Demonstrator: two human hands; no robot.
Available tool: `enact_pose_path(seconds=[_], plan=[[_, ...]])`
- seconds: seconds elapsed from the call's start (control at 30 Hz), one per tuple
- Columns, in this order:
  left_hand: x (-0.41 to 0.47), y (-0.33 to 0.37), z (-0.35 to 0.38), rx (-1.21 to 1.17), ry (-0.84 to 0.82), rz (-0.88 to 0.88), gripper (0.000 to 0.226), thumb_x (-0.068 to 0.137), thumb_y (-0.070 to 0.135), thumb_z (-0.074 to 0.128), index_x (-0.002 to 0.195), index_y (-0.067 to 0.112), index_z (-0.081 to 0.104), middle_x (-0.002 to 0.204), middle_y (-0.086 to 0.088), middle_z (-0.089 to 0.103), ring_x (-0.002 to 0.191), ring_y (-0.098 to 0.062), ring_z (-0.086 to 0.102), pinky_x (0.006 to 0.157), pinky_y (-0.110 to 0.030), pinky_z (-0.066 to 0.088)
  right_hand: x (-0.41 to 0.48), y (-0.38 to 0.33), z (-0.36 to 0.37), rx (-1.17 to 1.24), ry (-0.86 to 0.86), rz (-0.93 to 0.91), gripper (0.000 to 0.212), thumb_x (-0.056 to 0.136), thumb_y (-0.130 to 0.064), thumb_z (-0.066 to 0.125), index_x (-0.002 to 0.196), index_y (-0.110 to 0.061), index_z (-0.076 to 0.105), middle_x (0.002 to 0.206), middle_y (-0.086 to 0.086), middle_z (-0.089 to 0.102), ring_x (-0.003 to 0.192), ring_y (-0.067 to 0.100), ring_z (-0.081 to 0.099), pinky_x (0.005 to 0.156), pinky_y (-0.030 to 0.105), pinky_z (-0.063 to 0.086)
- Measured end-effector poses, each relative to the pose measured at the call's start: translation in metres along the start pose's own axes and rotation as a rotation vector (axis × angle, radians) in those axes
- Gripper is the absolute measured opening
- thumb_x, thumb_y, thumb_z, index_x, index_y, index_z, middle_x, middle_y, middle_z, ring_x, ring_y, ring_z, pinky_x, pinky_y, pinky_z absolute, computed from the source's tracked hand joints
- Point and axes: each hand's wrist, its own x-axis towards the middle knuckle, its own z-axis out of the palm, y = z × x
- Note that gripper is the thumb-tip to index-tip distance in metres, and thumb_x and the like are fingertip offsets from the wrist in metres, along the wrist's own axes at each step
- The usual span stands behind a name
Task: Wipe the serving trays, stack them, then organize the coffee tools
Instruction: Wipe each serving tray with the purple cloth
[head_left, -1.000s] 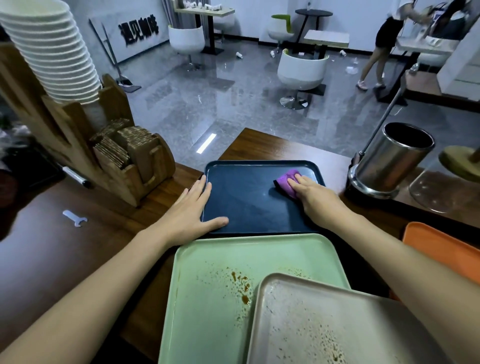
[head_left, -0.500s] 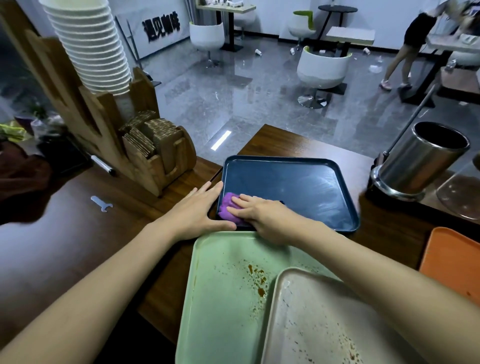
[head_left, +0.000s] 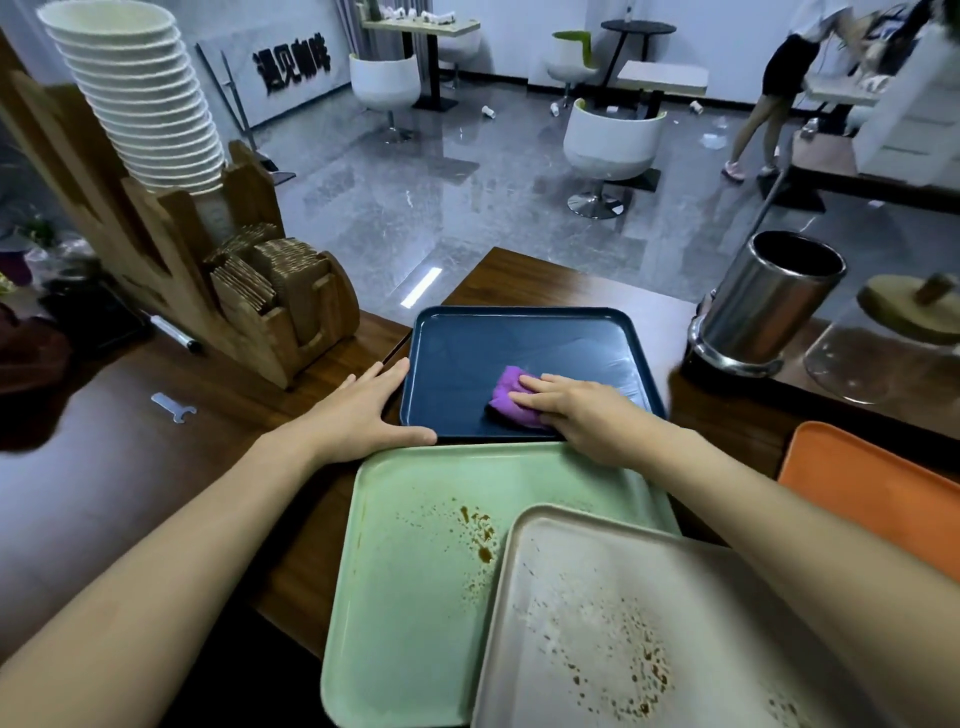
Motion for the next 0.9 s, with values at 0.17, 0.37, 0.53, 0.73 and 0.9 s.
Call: enact_pose_path(seconds=[0.17, 0.37, 0.53, 0.73, 0.9], plan=[[-0.004, 0.012, -0.006, -0.009, -0.026, -0.062, 0.115, 0.079, 0.071, 0.068, 0.163, 0.034, 0.0, 0.171, 0.004, 0.005, 0.157, -0.016, -0.005, 0.126, -0.04, 0.007, -0.002, -0.008, -0.01, -0.011, 0.056, 0.002, 0.047, 0.102, -0.016, 0.049, 0.146, -0.033, 0.051, 0.158, -0.012, 0.039, 0.136, 0.024, 0.044, 0.108, 0.029, 0.032], [-0.032, 0.029, 0.02, -0.019, 0.327, -0.027, 0.094, 0.089, 0.06, 0.065, 0.163, 0.029, 0.017, 0.17, 0.005, 0.016, 0.158, -0.017, 0.003, 0.123, -0.045, 0.024, -0.015, -0.011, -0.02, 0.11, 0.233, 0.035, 0.049, 0.096, -0.009, 0.05, 0.14, -0.03, 0.059, 0.149, -0.007, 0.051, 0.128, 0.031, 0.054, 0.104, 0.041, 0.043], [-0.127, 0.087, 0.07, -0.258, 0.451, 0.102, 0.066, 0.101, 0.043, 0.057, 0.158, 0.046, 0.025, 0.156, 0.03, 0.021, 0.151, 0.006, 0.006, 0.115, -0.025, 0.022, -0.069, -0.02, -0.046, 0.199, 0.369, 0.003, 0.049, 0.095, -0.012, 0.052, 0.138, -0.033, 0.059, 0.146, -0.012, 0.053, 0.138, 0.017, 0.049, 0.106, 0.044, 0.045], [-0.212, 0.135, 0.129, -0.317, 0.411, 0.013, 0.064, 0.093, 0.062, 0.046, 0.152, 0.059, 0.021, 0.162, 0.019, 0.015, 0.151, 0.005, 0.007, 0.115, -0.018, 0.012, -0.158, -0.046, -0.05, 0.337, 0.437, -0.055, 0.046, 0.095, -0.008, 0.057, 0.135, -0.03, 0.062, 0.142, -0.008, 0.057, 0.135, 0.009, 0.05, 0.112, 0.037, 0.042], [-0.25, 0.165, 0.161, -0.253, 0.373, -0.074, 0.081, 0.094, 0.055, 0.055, 0.159, 0.04, 0.009, 0.139, 0.039, -0.007, 0.137, 0.009, -0.007, 0.105, 0.0, -0.012, -0.223, -0.069, -0.036, 0.264, 0.352, -0.07, 0.047, 0.096, -0.013, 0.057, 0.137, -0.035, 0.059, 0.142, -0.012, 0.057, 0.137, 0.014, 0.049, 0.105, 0.041, 0.045]])
